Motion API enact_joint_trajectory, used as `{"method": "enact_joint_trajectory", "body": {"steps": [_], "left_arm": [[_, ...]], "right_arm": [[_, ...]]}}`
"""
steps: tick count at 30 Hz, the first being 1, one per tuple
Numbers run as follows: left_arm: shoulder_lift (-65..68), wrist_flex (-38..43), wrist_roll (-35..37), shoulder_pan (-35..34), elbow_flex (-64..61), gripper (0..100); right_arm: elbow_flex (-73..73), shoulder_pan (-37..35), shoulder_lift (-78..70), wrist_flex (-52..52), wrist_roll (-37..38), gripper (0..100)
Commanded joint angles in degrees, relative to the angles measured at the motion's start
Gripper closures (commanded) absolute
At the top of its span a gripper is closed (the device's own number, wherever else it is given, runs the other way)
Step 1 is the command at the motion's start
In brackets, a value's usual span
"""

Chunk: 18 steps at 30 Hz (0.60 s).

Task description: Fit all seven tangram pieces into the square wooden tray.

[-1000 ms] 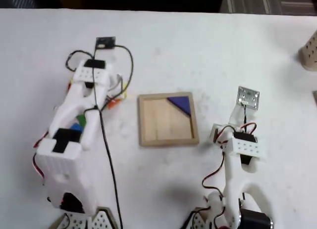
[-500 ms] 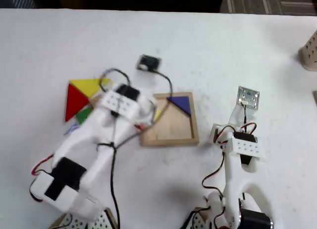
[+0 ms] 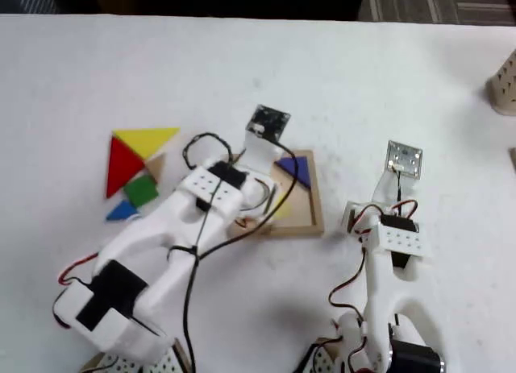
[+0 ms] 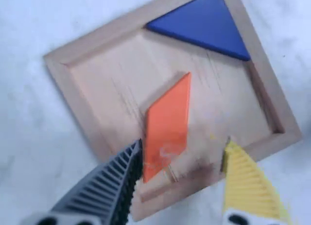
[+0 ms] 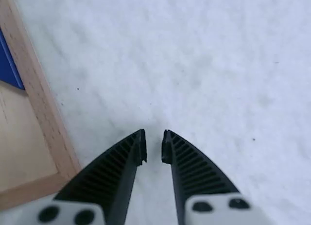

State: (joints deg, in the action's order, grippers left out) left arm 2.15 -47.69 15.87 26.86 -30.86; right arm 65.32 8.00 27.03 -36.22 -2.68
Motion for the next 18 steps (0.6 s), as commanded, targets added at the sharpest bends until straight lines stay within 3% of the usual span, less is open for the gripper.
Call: {"method": "enact_joint_trajectory", "body": {"steps": [1, 15, 18], "left_arm": [[-3.4, 1.4, 0.7, 1.8, 0.1, 66], [-3.7, 0.8, 0.4, 2.2, -0.4, 67], [-5.7, -2.5, -1.4, 2.6, -0.1, 78]], "right_arm": [[-0.3, -0.3, 2.2, 0.8, 0.7, 93.7], [-0.3, -0.4, 2.2, 0.8, 0.7, 93.7], [-0.3, -0.5, 2.2, 0.8, 0.7, 93.7]]}}
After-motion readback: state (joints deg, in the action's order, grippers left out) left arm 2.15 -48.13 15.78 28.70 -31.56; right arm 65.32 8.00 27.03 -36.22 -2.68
